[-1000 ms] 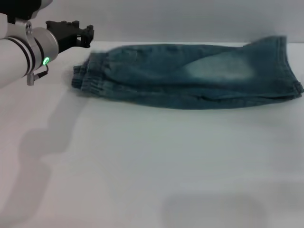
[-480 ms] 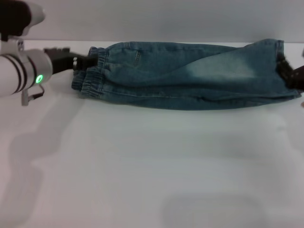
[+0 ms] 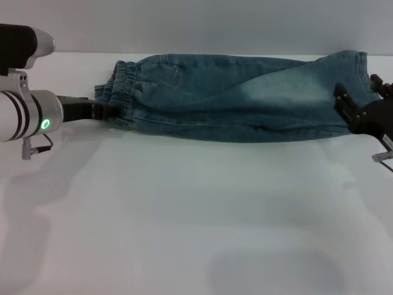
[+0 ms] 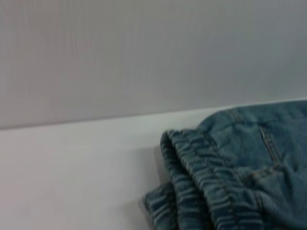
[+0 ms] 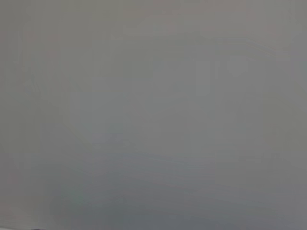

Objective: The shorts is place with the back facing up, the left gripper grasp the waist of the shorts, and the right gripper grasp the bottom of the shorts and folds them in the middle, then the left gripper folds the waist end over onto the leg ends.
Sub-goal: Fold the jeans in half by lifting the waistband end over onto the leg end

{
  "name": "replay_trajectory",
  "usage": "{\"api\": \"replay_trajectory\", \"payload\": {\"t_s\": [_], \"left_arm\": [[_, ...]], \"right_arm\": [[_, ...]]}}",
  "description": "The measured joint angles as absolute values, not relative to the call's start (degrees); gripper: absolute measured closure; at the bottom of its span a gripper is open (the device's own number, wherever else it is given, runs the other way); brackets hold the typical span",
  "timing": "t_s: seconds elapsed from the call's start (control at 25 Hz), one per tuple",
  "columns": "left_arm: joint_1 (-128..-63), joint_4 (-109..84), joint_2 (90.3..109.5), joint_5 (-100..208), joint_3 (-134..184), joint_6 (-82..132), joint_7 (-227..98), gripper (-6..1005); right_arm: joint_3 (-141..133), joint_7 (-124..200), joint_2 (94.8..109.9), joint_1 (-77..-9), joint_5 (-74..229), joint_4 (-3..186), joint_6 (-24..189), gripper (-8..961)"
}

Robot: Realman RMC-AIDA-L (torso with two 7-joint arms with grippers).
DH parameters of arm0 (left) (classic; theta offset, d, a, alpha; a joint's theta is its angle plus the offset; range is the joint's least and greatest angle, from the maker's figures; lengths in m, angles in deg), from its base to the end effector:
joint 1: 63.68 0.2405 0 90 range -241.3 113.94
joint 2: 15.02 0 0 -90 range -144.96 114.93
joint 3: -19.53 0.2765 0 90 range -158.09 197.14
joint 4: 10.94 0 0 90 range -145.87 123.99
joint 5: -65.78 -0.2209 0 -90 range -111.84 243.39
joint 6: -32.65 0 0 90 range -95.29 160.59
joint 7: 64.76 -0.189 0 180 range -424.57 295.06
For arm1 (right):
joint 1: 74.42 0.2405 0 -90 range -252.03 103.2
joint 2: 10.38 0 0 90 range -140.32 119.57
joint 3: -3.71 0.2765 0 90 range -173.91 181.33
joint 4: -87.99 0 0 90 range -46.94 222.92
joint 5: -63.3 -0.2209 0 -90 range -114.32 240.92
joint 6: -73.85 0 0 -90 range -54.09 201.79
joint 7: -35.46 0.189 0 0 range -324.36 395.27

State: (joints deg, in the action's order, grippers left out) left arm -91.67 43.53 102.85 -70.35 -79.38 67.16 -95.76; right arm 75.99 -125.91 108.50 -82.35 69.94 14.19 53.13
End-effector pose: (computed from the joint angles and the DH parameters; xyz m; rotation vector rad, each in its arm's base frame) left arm -0.2955 0.4628 -0.0494 -2.0318 -1.0742 -0.1191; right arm 0.2712 0.3450 -0.0290 -1.7789 0.6085 0.6045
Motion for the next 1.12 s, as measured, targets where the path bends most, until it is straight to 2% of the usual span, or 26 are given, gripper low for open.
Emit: {"api": "replay_trajectory", "payload": {"t_s": [0.4, 0.68, 0.76, 0.88, 1.08, 1.12], "left_arm": [[-93.02, 41.36, 102.97, -69.95, -78.94, 66.33, -96.18, 149], [-95.86, 36.98, 103.06, -69.83, -78.95, 65.28, -96.24, 151], [-98.56, 32.98, 103.09, -69.52, -78.98, 65.14, -96.88, 151], [-98.62, 33.48, 103.20, -68.82, -78.95, 65.07, -97.42, 152], [-93.92, 39.44, 103.14, -63.67, -77.80, 63.45, -98.26, 153], [-93.25, 39.87, 103.14, -63.03, -77.65, 62.65, -98.58, 179]], "right_arm": [[75.04, -125.71, 108.43, -82.55, 69.98, 13.57, 53.66, 350], [74.78, -125.68, 108.45, -82.62, 69.99, 12.88, 53.84, 349], [74.71, -125.67, 108.43, -82.67, 69.99, 12.69, 53.87, 349], [74.71, -125.66, 108.40, -82.72, 69.99, 12.42, 54.27, 349], [74.73, -125.65, 108.37, -83.15, 69.99, 11.63, 55.13, 349], [74.77, -125.65, 108.37, -83.25, 69.99, 11.57, 55.14, 349]]}}
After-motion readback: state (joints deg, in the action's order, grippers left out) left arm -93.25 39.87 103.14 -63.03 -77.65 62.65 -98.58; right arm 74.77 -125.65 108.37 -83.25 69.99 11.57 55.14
